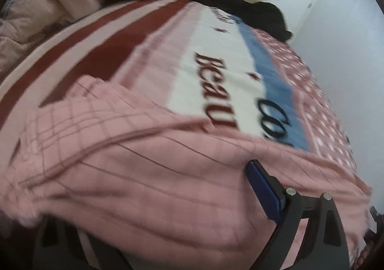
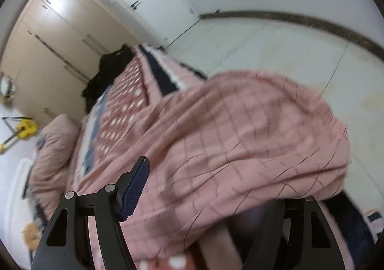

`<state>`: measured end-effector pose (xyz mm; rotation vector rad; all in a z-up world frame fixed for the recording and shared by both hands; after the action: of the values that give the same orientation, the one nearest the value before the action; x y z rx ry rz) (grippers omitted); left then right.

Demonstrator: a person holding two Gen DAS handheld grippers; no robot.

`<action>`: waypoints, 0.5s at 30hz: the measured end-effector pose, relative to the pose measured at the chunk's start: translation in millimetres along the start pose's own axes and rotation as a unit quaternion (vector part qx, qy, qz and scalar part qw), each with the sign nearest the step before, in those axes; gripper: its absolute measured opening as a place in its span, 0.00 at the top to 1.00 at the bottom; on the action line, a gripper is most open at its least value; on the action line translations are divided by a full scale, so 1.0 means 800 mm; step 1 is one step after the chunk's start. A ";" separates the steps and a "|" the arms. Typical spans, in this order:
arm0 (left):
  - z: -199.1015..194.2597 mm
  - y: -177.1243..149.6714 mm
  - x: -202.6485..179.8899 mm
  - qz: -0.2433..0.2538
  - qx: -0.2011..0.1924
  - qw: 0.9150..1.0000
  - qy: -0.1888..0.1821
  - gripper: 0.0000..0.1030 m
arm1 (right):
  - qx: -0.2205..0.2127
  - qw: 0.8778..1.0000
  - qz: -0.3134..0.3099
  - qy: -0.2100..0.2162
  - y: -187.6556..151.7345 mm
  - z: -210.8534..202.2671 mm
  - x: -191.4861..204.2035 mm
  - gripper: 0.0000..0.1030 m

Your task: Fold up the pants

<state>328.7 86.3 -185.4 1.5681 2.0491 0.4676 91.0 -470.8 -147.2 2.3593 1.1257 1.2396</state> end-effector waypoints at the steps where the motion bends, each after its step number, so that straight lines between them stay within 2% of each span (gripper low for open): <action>1: 0.003 0.007 0.003 -0.004 -0.006 1.000 0.007 0.13 | -0.007 1.000 -0.002 -0.018 0.007 0.002 -0.001 0.52; 2: 0.004 0.012 0.006 -0.005 -0.012 1.000 0.022 0.15 | -0.010 0.999 0.000 -0.035 0.009 0.005 -0.003 0.64; 4: 0.007 0.023 0.014 -0.003 -0.020 0.998 0.057 0.35 | -0.010 0.999 0.011 -0.052 0.016 0.010 -0.009 0.77; 5: 0.008 0.027 0.019 -0.006 -0.019 0.998 0.067 0.43 | -0.013 0.998 0.016 -0.057 0.019 0.009 -0.013 0.88; 7: 0.010 0.033 0.033 -0.021 -0.012 0.997 0.073 0.70 | -0.020 0.998 0.019 -0.055 0.020 0.004 -0.019 0.91; 9: 0.007 0.037 0.040 -0.024 -0.013 0.998 0.065 0.85 | -0.027 0.998 0.016 -0.053 0.017 -0.007 -0.022 0.93; 15: -0.039 0.025 0.043 -0.001 -0.044 0.997 0.070 0.89 | -0.061 0.996 0.006 -0.060 0.013 -0.048 -0.028 0.95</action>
<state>319.5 125.9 -155.5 1.5192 2.1029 0.6752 58.4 -499.0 -131.9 2.3182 0.9728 1.1190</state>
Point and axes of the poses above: each gripper's, at about its wrist camera, not at the fingertips, and z roughly the way its jaws point, x to its left, y to its top, the point moved 3 cm from there along z, roughly the way its jaws point, and after that the axes turned 6 degrees about y, right-handed, at the moved point
